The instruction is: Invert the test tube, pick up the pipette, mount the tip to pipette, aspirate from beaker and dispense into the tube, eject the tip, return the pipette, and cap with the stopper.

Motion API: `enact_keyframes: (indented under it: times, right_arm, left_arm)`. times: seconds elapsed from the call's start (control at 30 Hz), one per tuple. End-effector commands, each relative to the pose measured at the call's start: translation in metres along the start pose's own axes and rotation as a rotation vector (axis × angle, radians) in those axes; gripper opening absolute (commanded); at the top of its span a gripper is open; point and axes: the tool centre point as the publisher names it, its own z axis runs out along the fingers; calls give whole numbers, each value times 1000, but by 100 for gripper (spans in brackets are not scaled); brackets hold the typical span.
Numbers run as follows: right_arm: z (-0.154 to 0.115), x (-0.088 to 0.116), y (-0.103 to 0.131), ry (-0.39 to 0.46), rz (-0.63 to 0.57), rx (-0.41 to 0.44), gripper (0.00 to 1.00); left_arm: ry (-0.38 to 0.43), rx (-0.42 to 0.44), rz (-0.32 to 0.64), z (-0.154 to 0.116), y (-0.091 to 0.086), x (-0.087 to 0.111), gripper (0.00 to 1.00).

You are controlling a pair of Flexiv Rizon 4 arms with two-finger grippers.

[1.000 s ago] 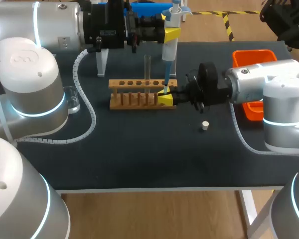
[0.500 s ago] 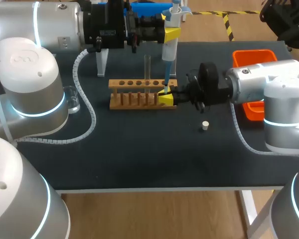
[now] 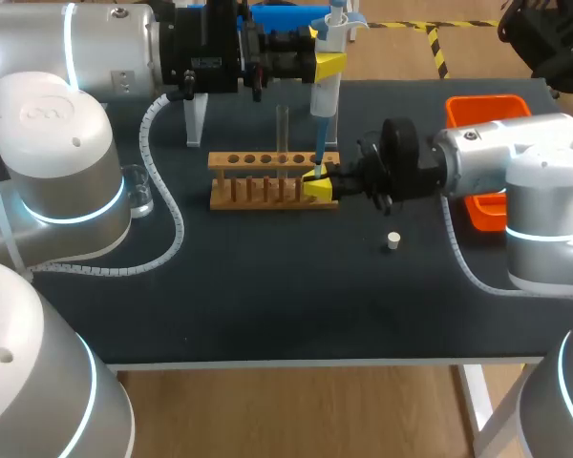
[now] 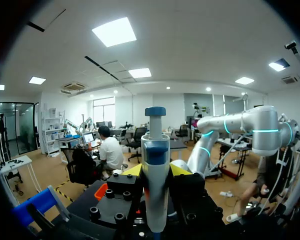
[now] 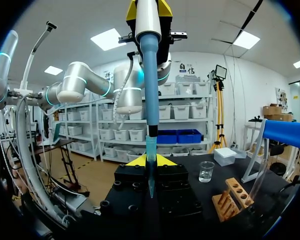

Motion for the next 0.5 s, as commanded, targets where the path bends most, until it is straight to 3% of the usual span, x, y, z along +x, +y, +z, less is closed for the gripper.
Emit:
enact_keyframes:
  times: [0.03, 0.5]
  right_arm:
    - [0, 1, 2, -6, 0, 1, 0]
    - [0, -1, 3, -10, -2, -1, 0]
  left_arm:
    - [0, 1, 0, -1, 0, 1, 0]
    - [0, 1, 0, -1, 0, 1, 0]
